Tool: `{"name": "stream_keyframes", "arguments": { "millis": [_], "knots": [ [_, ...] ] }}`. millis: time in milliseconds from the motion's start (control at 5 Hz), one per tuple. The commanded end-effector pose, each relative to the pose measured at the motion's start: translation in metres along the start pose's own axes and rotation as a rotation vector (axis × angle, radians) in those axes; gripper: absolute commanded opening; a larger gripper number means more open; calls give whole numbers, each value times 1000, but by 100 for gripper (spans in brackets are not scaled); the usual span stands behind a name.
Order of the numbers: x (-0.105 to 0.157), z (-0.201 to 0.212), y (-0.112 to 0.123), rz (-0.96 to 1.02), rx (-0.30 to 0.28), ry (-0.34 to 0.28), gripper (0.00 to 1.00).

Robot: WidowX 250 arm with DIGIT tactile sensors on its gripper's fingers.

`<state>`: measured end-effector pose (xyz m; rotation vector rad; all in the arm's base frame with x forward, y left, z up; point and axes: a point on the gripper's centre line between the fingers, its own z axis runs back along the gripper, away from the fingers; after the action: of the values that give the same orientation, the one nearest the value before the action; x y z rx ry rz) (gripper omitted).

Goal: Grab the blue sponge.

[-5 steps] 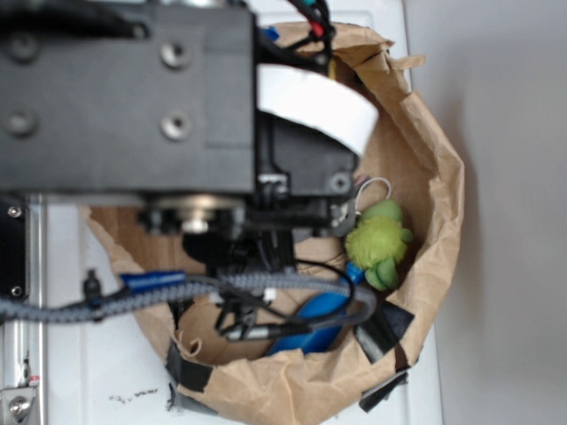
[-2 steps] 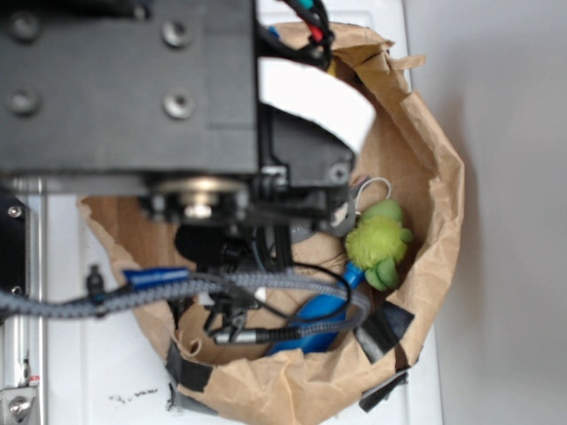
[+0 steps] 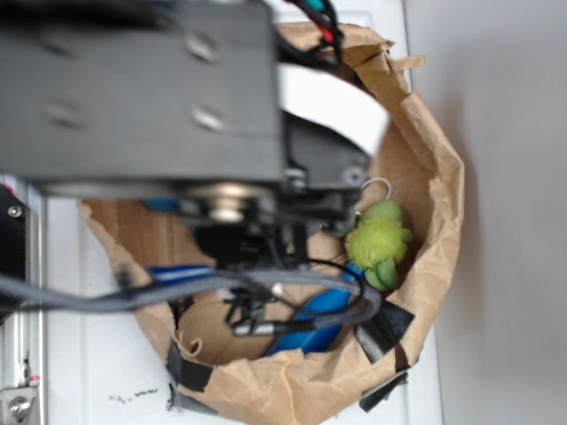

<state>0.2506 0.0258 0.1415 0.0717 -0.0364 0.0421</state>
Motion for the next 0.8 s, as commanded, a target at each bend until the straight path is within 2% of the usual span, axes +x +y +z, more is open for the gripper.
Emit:
{"name": "stream_keyframes", "arguments": {
  "millis": [0, 200, 400, 600],
  "knots": [
    [18, -40, 0, 109, 5, 12, 100],
    [22, -50, 6, 117, -20, 7, 100],
    [25, -61, 20, 110, -33, -33, 100],
    [20, -60, 27, 86, -57, -43, 100]
  ]
}}
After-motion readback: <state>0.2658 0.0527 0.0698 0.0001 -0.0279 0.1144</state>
